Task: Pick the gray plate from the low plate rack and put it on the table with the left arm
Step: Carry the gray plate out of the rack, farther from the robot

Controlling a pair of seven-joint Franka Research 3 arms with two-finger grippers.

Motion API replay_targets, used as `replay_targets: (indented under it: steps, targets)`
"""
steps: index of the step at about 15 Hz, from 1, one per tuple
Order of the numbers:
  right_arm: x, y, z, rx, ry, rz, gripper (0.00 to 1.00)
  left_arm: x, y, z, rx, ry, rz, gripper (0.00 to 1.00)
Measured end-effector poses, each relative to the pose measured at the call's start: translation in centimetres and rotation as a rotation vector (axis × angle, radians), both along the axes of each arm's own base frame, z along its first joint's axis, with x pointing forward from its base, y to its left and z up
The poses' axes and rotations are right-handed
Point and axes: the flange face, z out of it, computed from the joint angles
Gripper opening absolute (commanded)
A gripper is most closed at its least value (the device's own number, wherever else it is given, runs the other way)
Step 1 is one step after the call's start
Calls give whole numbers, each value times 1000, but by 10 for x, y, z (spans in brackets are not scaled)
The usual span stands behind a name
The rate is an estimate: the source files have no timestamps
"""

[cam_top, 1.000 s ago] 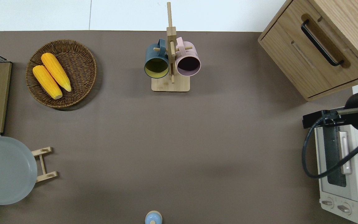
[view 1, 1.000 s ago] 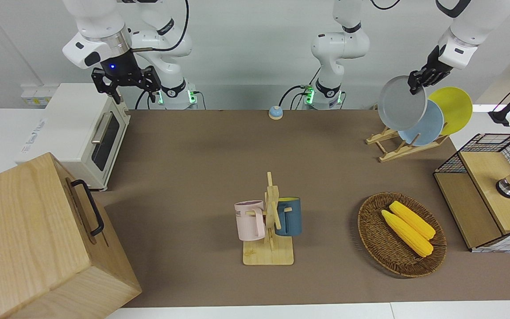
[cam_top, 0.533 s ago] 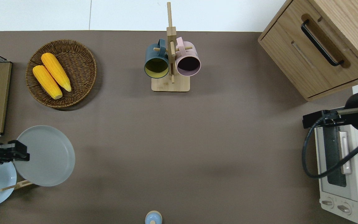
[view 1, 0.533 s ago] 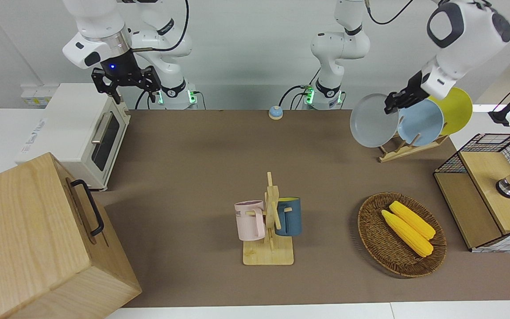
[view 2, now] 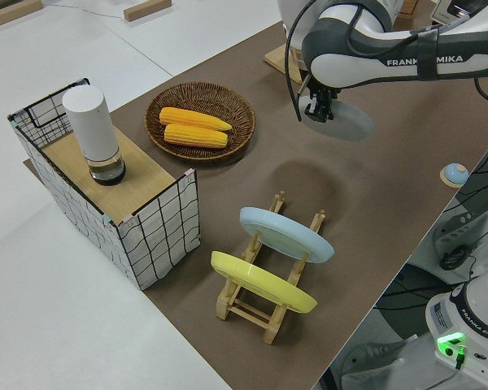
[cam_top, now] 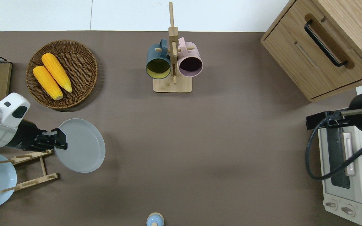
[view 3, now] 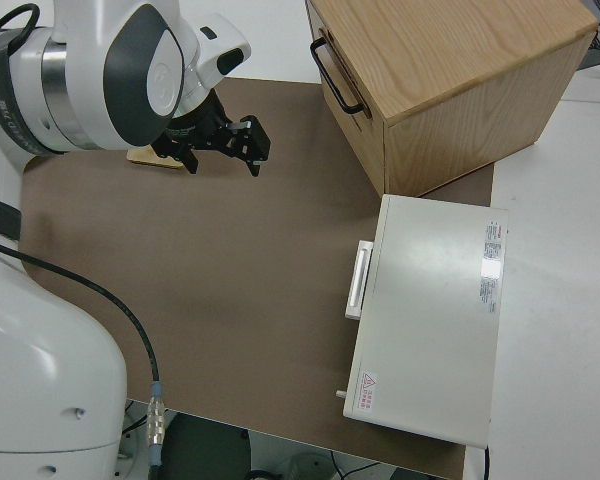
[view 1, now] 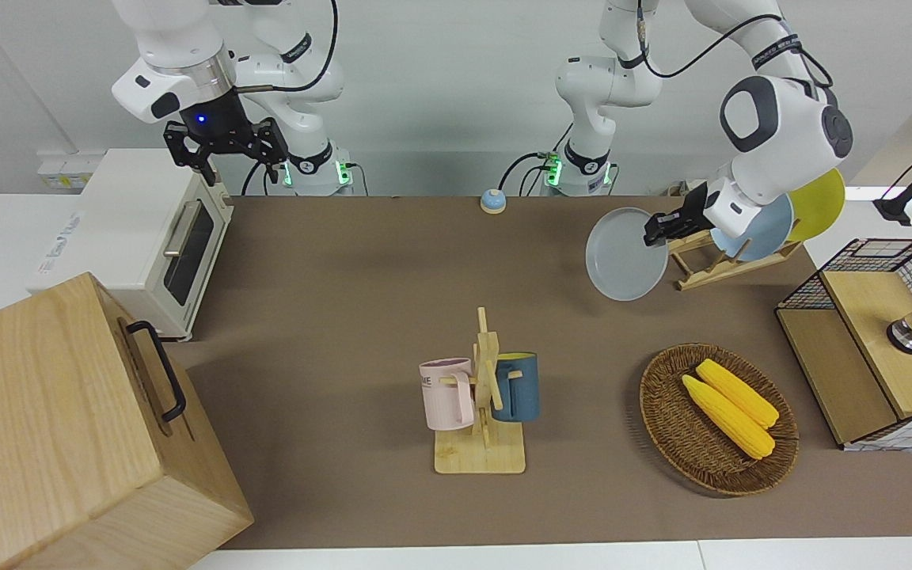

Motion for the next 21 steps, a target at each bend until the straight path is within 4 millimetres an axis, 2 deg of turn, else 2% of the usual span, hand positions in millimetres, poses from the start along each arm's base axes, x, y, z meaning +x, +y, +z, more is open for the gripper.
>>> replay_targets:
  steps: [5, 6, 13, 16, 17, 19, 20, 21]
  targets:
    - [0, 0, 0, 0, 0, 0, 987, -9, -17, -39, -4, 30, -6, 125]
    - [0, 0, 0, 0, 0, 0, 987, -11, -20, -43, -5, 36, -10, 158]
    - [0, 0, 0, 0, 0, 0, 990, -14, -25, -53, -5, 46, -14, 196]
    - [0, 0, 0, 0, 0, 0, 990, -14, -25, -59, -1, 44, -9, 311]
    - [0, 0, 0, 0, 0, 0, 990, -14, -24, -62, 1, 43, -7, 469]
    - [0, 0, 0, 0, 0, 0, 987, -14, -24, -67, 5, 44, -3, 674]
    - [0, 0, 0, 0, 0, 0, 987, -14, -24, -68, 5, 45, -3, 764]
    - [0, 0, 0, 0, 0, 0, 990, -15, -24, -69, 5, 46, -3, 792]
